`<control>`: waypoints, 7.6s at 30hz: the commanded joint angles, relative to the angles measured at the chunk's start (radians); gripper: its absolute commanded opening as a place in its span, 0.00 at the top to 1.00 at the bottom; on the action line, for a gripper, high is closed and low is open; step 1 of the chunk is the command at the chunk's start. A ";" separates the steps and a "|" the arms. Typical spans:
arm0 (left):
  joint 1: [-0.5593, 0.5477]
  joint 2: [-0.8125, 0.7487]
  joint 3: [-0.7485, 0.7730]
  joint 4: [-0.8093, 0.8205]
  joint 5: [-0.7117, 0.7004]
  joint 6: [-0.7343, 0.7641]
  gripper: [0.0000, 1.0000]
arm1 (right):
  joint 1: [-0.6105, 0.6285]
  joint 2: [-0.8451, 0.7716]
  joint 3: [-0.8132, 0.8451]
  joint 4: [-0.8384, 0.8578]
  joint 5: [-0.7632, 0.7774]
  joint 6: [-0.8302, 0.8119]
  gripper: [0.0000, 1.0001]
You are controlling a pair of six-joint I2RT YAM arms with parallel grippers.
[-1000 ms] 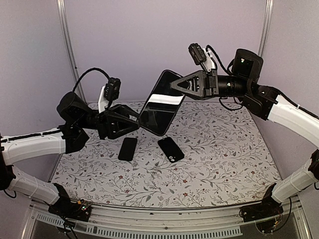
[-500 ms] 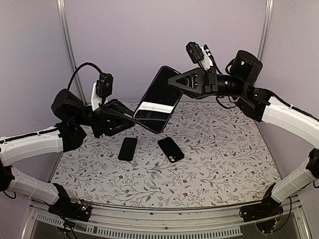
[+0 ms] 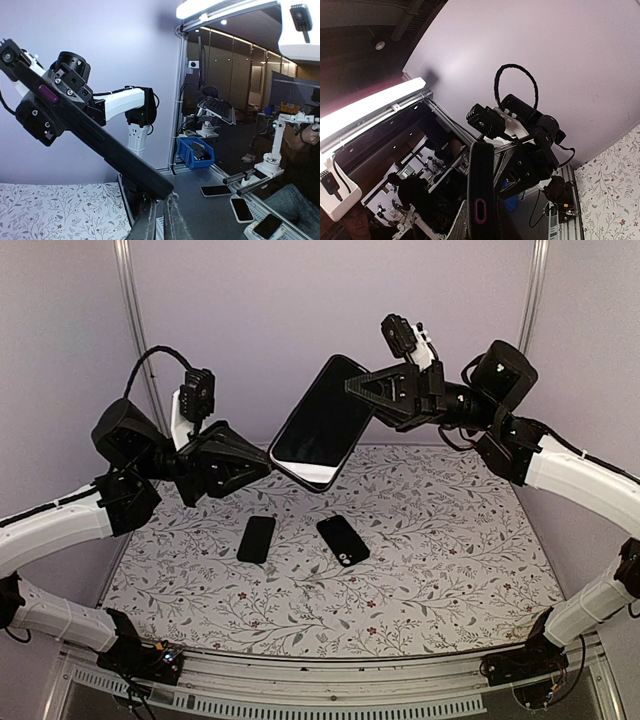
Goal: Take the phone out of the phone case
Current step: Remove the phone from the bottom left corner of the phone case, then pass from the right arm to the left
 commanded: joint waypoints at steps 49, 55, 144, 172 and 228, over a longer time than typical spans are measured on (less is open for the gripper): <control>-0.022 0.015 -0.152 0.109 -0.335 -0.186 0.45 | 0.044 -0.093 0.006 -0.338 0.316 -0.317 1.00; -0.036 -0.019 -0.183 0.206 -0.219 -0.152 0.47 | 0.042 -0.092 0.011 -0.334 0.313 -0.281 1.00; -0.011 0.109 -0.044 -0.440 -0.941 0.256 0.43 | 0.085 -0.075 -0.088 -0.055 0.276 0.028 1.00; -0.010 0.042 -0.129 0.066 -0.318 -0.003 0.13 | 0.064 -0.069 0.005 -0.089 0.478 -0.174 1.00; 0.159 0.083 -0.086 -0.122 -0.621 -0.177 0.46 | 0.151 0.016 -0.086 0.030 0.274 -0.037 1.00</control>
